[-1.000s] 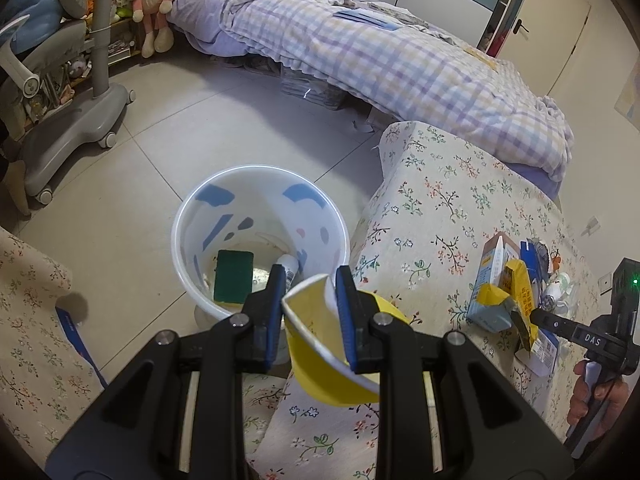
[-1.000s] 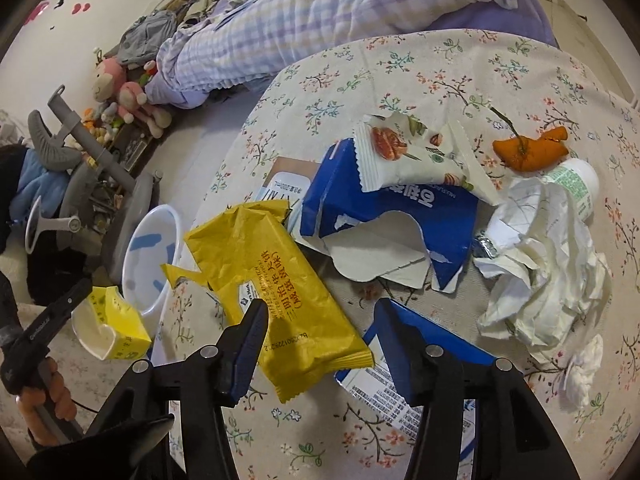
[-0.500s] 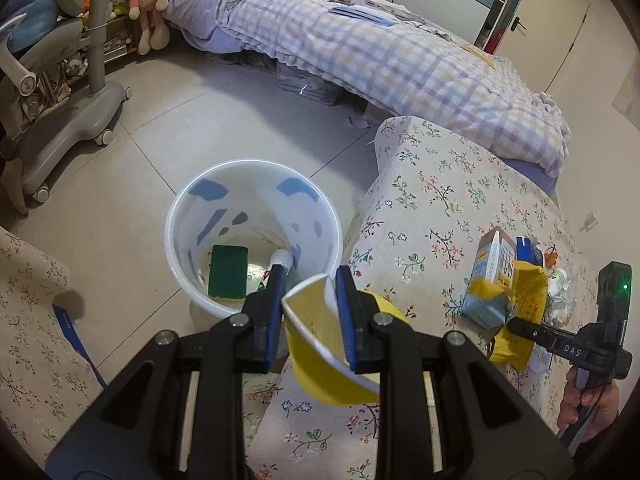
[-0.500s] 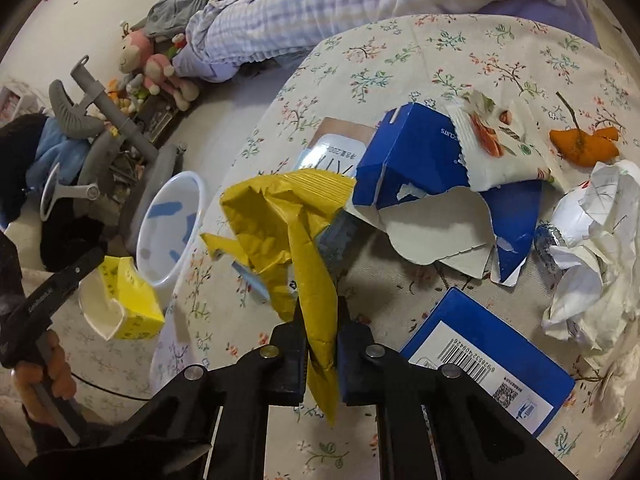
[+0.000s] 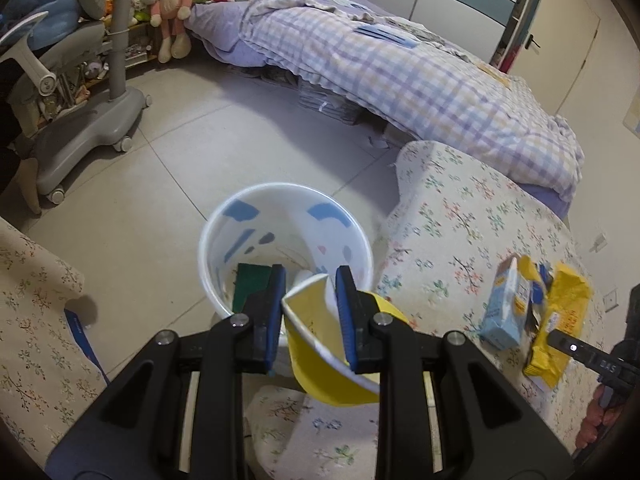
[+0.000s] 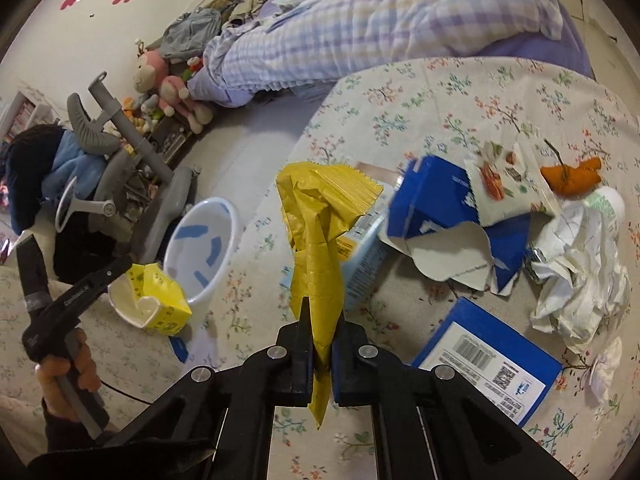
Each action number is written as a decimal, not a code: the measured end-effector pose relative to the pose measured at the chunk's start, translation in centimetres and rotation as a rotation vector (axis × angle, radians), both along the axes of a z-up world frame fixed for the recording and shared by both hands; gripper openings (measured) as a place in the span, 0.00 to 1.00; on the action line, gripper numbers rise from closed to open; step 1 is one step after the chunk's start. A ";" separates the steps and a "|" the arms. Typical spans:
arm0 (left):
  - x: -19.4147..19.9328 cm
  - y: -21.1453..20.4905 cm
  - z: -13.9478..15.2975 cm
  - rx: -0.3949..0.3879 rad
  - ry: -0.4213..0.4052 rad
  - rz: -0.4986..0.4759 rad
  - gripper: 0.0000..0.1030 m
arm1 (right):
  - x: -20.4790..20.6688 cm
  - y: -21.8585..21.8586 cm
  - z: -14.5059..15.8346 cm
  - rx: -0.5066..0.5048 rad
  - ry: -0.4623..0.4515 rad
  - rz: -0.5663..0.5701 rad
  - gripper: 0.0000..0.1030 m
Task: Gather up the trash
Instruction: 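Open the left tool to drop the cup while the right tool carries the wipe pack over the basket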
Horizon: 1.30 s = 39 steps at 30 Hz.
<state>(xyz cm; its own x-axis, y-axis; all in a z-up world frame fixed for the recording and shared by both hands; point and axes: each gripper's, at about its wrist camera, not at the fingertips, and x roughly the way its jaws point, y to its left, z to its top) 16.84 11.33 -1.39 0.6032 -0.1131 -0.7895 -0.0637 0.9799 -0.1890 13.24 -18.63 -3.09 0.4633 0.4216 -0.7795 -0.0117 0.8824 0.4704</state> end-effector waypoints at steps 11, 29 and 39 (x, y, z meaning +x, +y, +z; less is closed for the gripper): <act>2.4 4.0 -1.5 0.049 -0.055 0.093 0.27 | 4.0 9.1 -0.2 0.030 -0.033 0.095 0.06; 5.5 4.6 -5.2 0.097 -0.029 0.060 0.27 | 6.9 12.9 -3.1 0.031 0.008 0.077 0.07; 5.4 4.3 -5.1 0.108 -0.048 0.020 0.28 | 6.7 13.8 -2.9 0.013 -0.001 0.092 0.07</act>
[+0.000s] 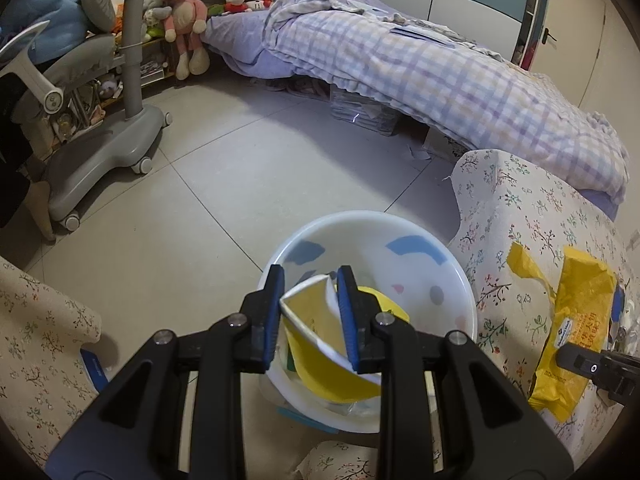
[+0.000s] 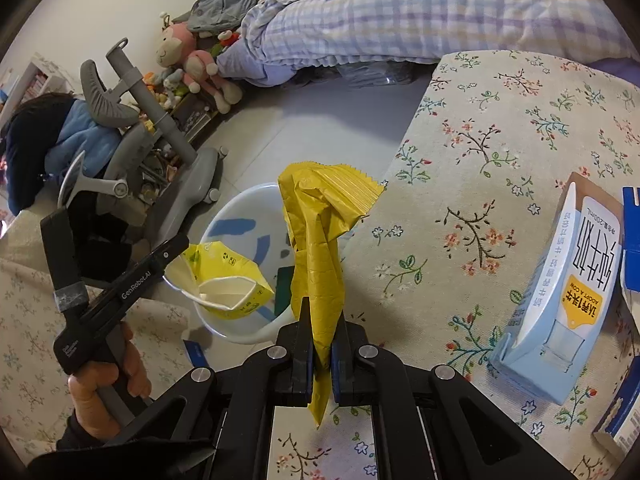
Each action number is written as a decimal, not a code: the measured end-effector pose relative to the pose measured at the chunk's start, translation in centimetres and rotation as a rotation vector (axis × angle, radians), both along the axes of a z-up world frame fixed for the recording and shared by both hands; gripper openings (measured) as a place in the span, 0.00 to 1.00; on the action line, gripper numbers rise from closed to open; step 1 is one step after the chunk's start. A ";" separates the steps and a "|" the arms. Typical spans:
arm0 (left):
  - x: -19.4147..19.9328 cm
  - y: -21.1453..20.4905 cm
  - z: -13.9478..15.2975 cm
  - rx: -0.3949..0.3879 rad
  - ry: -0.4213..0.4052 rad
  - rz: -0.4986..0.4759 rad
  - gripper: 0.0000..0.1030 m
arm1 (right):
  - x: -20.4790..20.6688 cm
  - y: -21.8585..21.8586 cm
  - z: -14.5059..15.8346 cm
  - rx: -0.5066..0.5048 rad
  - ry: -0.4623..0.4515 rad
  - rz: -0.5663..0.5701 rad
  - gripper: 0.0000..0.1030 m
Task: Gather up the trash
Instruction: 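Open the left tool to drop the cup while the right tool carries the wipe pack over the basket, then open the right tool to drop the yellow wipe pack into the basket, then move the left tool to the milk carton while the right tool approaches the blue barcode box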
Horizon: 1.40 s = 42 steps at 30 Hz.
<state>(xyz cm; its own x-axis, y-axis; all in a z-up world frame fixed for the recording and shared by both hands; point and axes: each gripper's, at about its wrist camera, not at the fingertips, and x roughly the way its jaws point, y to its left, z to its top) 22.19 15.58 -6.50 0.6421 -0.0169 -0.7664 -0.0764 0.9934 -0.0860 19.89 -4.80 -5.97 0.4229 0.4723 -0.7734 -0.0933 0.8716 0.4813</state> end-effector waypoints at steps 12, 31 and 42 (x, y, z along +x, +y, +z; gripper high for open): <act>-1.4 1.0 0.5 0.092 0.066 0.032 0.86 | 1.3 2.3 -0.7 -0.007 0.003 0.015 0.07; -4.3 2.1 0.3 0.154 0.159 -0.007 0.86 | 2.9 5.7 -0.8 0.024 -0.024 0.022 0.36; -5.2 -0.3 0.4 0.127 0.231 -0.076 0.86 | -1.2 -0.2 3.4 -0.076 -0.102 -0.090 0.64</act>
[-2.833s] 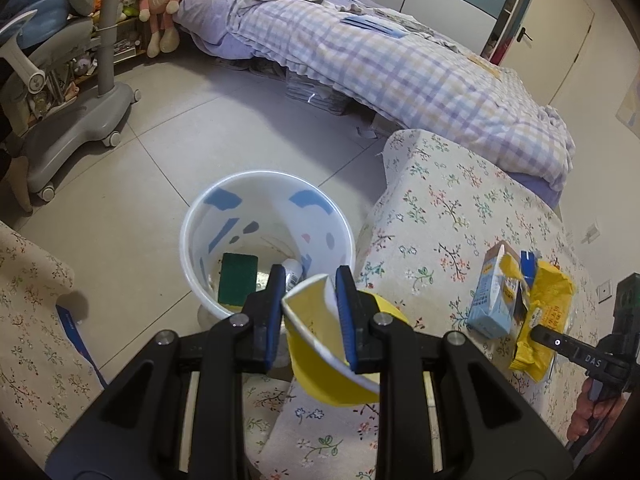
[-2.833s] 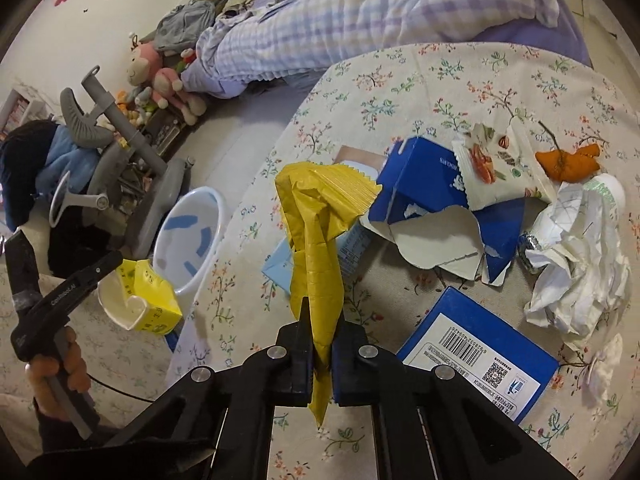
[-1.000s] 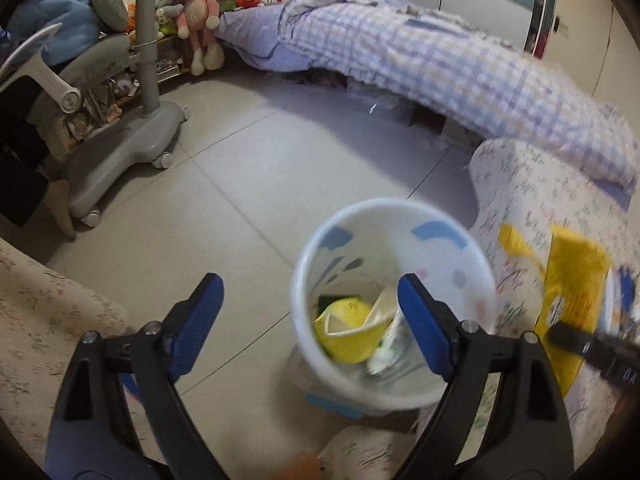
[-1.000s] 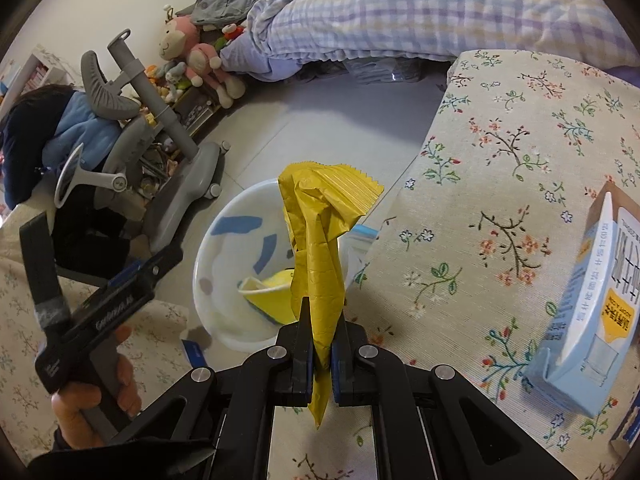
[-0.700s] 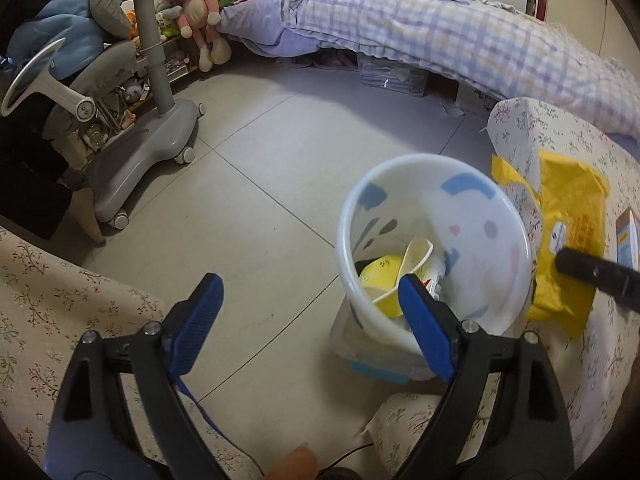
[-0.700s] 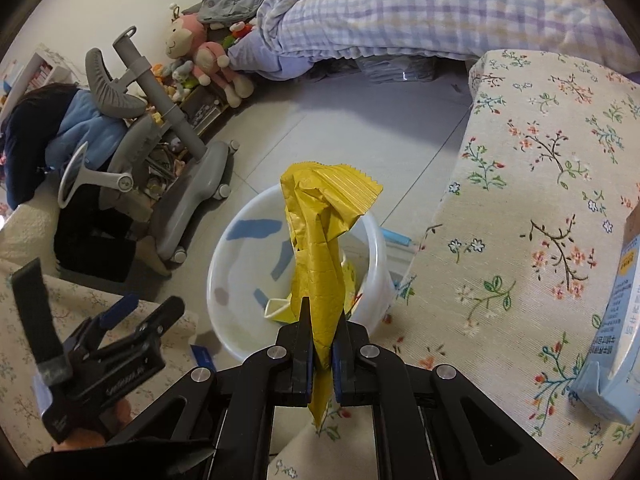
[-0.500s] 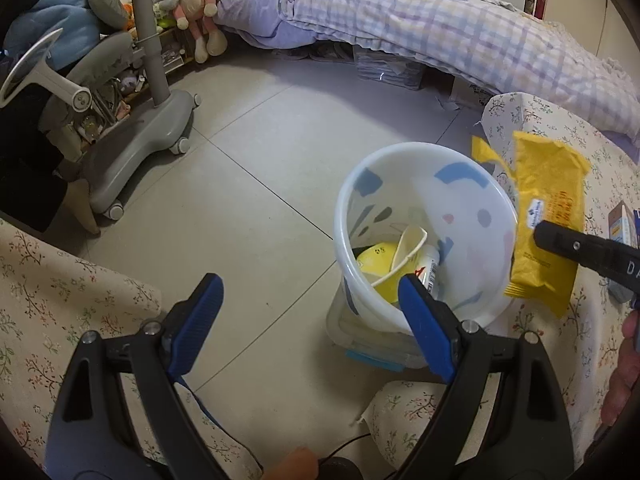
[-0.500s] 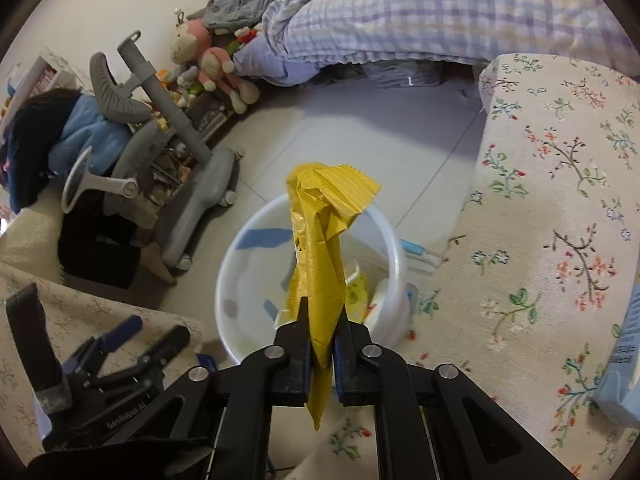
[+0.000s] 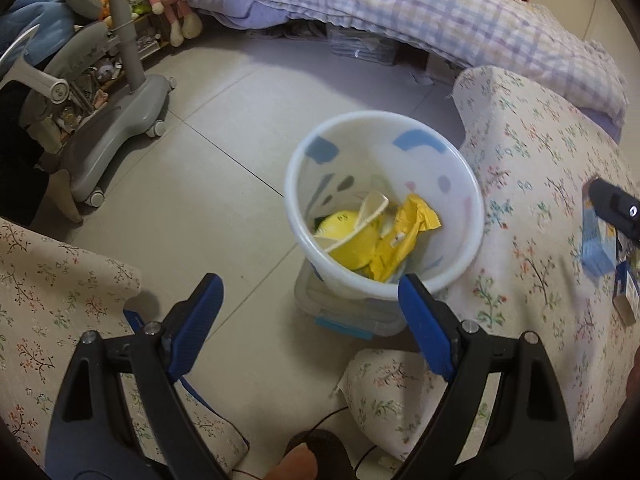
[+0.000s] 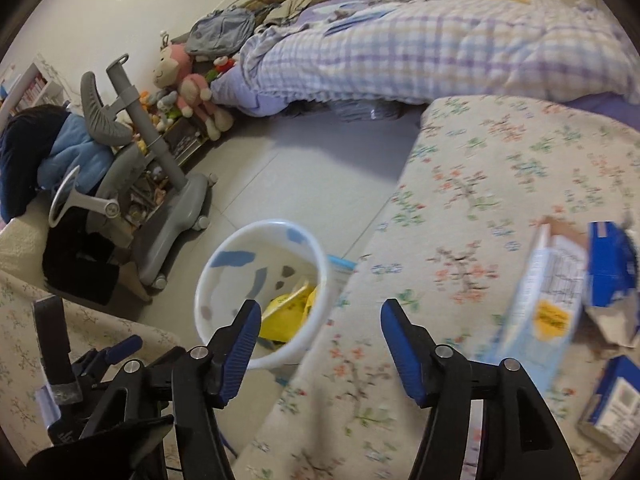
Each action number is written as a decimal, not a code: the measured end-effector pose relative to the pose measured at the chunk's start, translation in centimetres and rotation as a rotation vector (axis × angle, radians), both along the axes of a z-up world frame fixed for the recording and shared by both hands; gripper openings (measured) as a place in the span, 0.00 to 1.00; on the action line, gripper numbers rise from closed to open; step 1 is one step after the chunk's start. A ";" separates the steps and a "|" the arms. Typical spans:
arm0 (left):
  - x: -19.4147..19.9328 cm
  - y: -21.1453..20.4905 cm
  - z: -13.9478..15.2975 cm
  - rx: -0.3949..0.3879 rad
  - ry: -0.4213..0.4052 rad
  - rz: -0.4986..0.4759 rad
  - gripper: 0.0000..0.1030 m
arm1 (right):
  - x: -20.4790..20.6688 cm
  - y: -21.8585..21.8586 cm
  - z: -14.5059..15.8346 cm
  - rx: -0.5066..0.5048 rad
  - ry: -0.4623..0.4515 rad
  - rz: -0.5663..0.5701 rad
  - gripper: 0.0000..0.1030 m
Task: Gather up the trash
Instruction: 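Move the left tool to the milk carton while the right tool approaches the blue barcode box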
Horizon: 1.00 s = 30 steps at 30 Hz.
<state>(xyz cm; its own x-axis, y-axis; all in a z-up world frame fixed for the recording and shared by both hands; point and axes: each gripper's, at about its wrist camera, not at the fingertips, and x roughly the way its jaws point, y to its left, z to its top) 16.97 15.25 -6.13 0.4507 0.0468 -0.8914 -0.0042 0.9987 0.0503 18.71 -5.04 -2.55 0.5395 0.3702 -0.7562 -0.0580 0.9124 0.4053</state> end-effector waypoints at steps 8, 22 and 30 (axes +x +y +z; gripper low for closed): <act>-1.3 -3.5 0.7 0.031 -0.001 -0.088 0.86 | -2.9 -6.6 1.2 -0.071 0.003 -0.089 0.68; -2.1 -10.8 1.2 0.041 0.040 -0.251 0.86 | -8.0 -16.6 -0.6 -0.197 0.083 -0.139 0.71; -2.1 -15.5 1.1 0.035 0.062 -0.318 0.86 | -9.3 -19.6 -2.2 -0.219 0.132 -0.137 0.71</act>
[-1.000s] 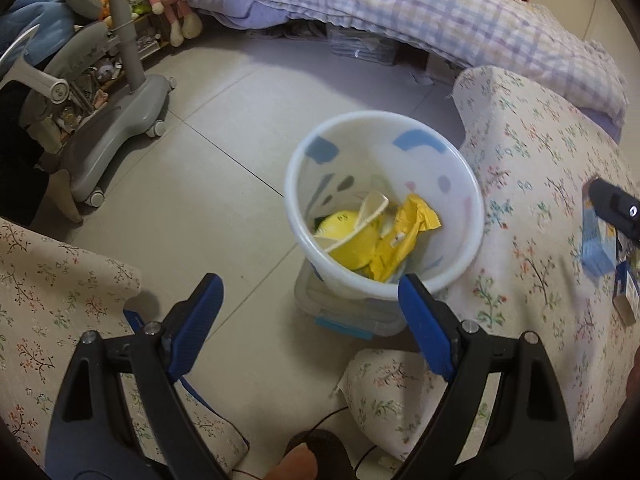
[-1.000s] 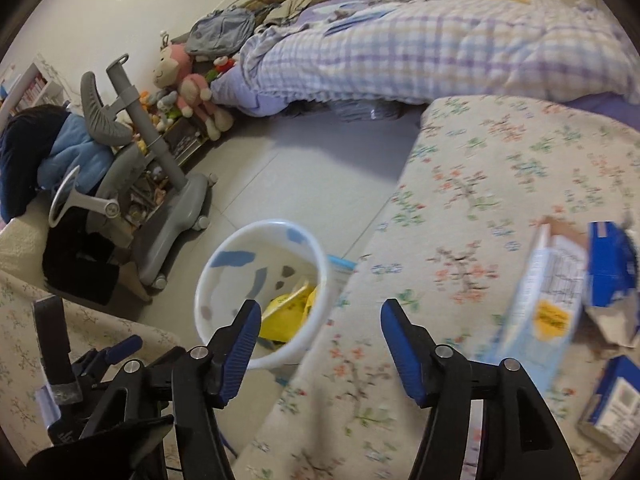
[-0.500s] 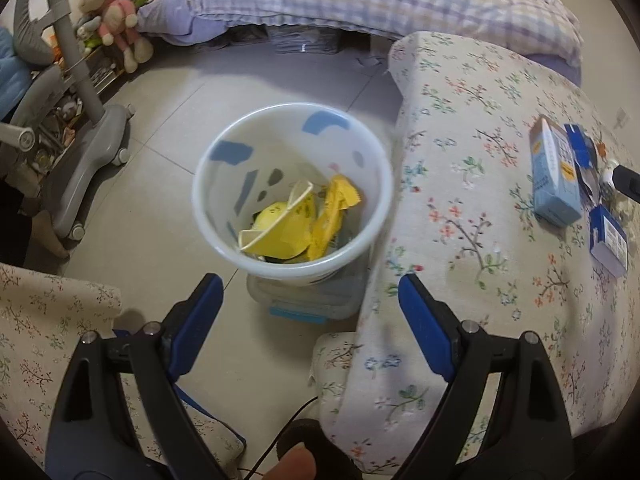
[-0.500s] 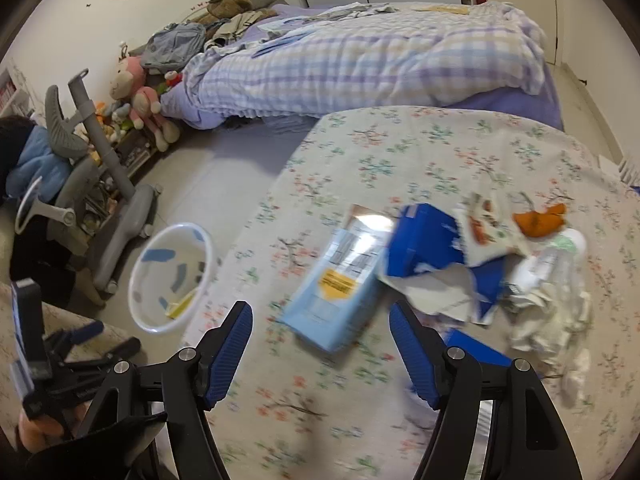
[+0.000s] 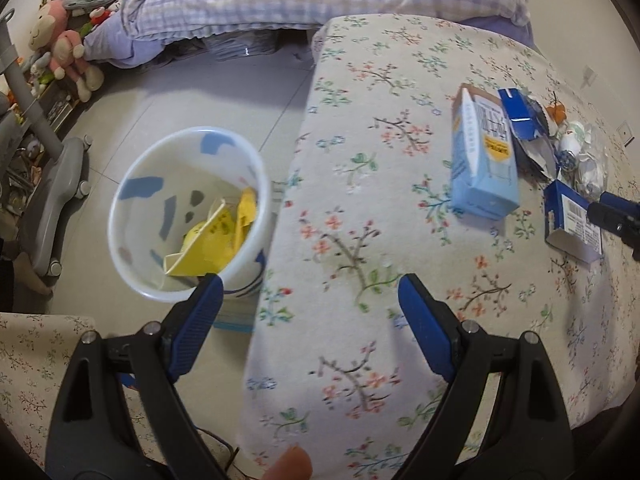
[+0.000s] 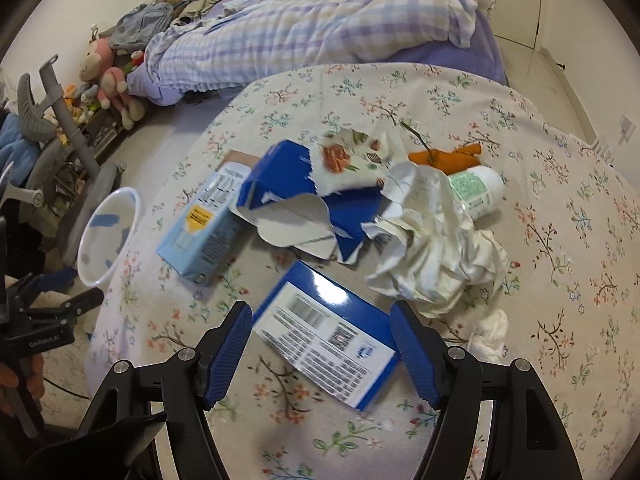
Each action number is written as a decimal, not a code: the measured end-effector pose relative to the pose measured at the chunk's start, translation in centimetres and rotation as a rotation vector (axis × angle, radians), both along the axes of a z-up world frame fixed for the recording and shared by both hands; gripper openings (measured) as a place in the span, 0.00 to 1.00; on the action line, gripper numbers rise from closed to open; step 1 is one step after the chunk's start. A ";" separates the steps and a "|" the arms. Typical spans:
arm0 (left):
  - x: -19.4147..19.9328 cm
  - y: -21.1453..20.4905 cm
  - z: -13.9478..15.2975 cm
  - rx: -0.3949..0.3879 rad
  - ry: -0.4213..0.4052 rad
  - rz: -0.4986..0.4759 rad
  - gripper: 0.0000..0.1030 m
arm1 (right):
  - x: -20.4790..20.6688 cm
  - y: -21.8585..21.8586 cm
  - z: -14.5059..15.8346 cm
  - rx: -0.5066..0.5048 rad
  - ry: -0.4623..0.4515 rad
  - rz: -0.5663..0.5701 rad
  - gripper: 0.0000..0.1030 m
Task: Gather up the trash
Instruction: 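Move the left tool to the milk carton while the right tool approaches the blue barcode box, then grasp the blue-white milk carton with the left tool while the right tool grasps the blue barcode box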
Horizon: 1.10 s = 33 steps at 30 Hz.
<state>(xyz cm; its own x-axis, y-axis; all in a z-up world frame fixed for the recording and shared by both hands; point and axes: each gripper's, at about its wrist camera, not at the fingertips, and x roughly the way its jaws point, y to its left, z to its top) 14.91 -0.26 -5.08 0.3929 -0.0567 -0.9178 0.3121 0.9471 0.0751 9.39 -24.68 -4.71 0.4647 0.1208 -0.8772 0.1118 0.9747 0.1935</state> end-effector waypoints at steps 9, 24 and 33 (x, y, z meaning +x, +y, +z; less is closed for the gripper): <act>1.1 -5.1 -0.3 -0.082 0.029 -0.064 0.86 | -0.5 0.3 -1.3 -0.038 0.028 0.093 0.75; 2.0 -11.1 -1.3 -0.208 0.012 -0.143 0.86 | -0.9 -0.8 -2.9 0.010 0.074 0.118 0.76; 2.5 -12.6 -2.0 -0.198 -0.002 -0.148 0.74 | -1.4 0.6 -3.6 -0.060 0.081 0.157 0.76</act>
<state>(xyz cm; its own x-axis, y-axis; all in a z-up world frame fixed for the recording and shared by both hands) 17.43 -12.87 -7.09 0.3686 -0.2926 -0.8823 0.4483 0.8875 -0.1070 7.99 -24.05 -8.27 0.3715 0.1320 -0.9190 -0.0293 0.9910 0.1305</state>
